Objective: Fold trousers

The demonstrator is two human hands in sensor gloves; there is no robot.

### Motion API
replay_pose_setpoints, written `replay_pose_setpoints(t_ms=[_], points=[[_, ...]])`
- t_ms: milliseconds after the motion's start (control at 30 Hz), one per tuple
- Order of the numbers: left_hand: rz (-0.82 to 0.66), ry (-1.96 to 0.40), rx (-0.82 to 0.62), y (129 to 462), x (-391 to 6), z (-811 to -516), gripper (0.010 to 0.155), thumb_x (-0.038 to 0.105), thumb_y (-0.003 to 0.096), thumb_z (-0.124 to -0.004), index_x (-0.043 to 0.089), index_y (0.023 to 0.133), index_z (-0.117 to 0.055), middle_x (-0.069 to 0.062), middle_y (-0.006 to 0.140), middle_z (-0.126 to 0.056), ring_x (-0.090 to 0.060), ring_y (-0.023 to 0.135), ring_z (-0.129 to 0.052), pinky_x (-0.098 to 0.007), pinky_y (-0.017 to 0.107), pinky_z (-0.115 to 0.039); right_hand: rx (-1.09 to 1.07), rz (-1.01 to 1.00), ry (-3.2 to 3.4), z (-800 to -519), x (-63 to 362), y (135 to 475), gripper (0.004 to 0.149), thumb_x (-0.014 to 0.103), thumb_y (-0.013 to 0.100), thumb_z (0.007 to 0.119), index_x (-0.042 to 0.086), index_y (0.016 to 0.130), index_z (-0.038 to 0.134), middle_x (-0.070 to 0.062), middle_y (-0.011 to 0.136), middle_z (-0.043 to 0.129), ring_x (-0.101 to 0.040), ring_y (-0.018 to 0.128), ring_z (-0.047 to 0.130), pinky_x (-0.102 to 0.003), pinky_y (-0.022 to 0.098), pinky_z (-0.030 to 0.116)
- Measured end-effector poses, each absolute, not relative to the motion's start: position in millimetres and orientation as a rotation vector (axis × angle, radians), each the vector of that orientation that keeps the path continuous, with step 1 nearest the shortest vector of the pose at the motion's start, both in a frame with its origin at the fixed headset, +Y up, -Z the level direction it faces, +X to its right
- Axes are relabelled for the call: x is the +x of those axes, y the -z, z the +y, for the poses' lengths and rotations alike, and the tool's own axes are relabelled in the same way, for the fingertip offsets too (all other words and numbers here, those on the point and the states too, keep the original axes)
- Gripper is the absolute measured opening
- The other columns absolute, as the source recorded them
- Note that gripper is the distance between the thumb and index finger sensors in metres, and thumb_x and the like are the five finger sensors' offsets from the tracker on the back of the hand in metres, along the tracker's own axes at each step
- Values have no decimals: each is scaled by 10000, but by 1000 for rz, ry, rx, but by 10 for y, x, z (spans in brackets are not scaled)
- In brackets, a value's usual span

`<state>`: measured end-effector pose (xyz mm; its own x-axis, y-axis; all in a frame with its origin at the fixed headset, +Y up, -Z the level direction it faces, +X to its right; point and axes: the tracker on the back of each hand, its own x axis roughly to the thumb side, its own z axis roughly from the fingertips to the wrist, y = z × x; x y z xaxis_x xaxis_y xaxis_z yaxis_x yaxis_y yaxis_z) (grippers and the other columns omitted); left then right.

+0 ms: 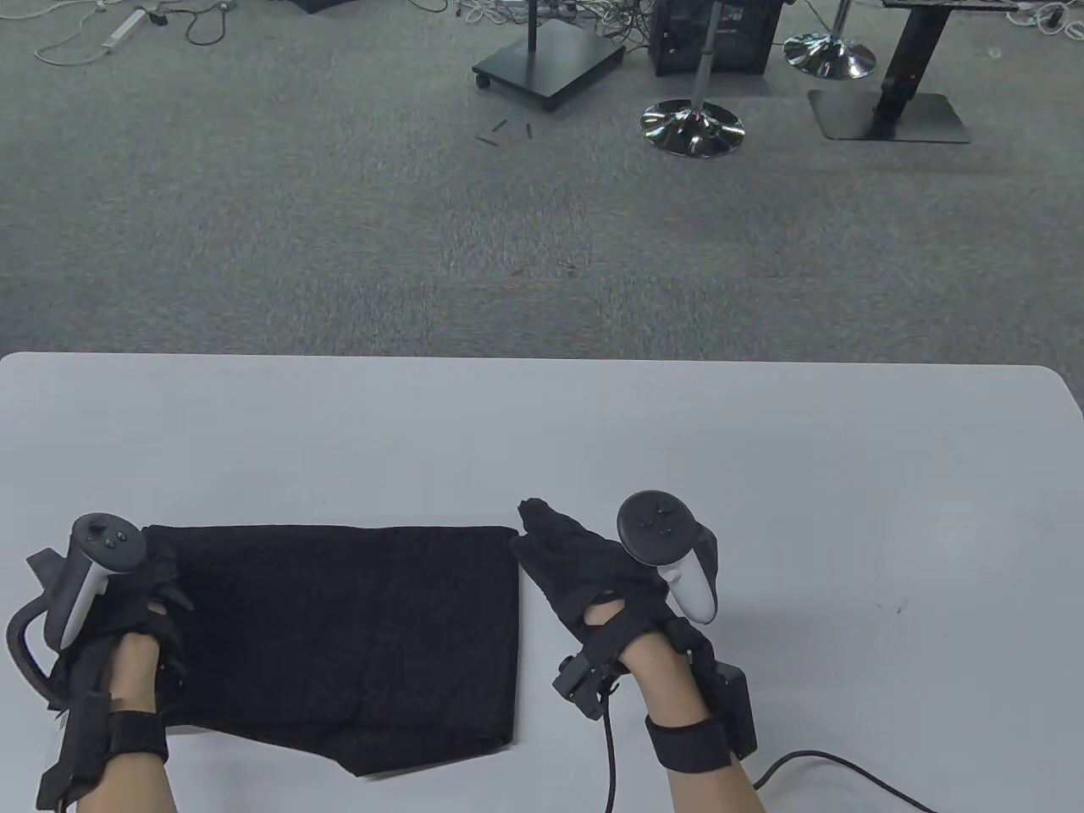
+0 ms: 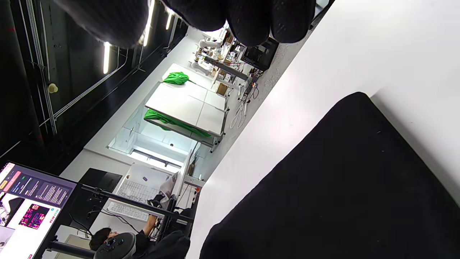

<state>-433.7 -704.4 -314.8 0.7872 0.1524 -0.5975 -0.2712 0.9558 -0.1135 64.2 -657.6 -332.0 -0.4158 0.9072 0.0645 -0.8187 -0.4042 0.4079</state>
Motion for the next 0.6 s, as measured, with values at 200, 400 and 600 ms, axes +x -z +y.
replay_pose_setpoints(t_ms=[200,400,600], points=[[488,-281,-167,3289,-3916,-6995,739,625,552,-674,319,1168,-402,42,1205,-472,-314,1168,-548,-592,803,-539,336,385,-1999,-6600,606,3318,661,545,529,653,195,1058,467,-130,1113,511,-446,1014,539,-679,721,397],[311,-349,-160,3410,-3291,-7037,768,670,546,-660,333,1174,-375,60,1221,-419,-313,1185,-495,-595,814,-513,328,389,-2012,-6627,594,3328,662,546,528,653,198,1058,464,-131,1114,507,-445,1018,531,-678,722,396],[165,-448,-184,3431,-2683,-7215,778,681,560,-654,368,1185,-312,105,1242,-298,-297,1217,-357,-605,835,-445,276,403,-2093,-6709,581,3355,671,549,527,656,209,1063,437,-121,1137,448,-445,1038,492,-675,727,395]])
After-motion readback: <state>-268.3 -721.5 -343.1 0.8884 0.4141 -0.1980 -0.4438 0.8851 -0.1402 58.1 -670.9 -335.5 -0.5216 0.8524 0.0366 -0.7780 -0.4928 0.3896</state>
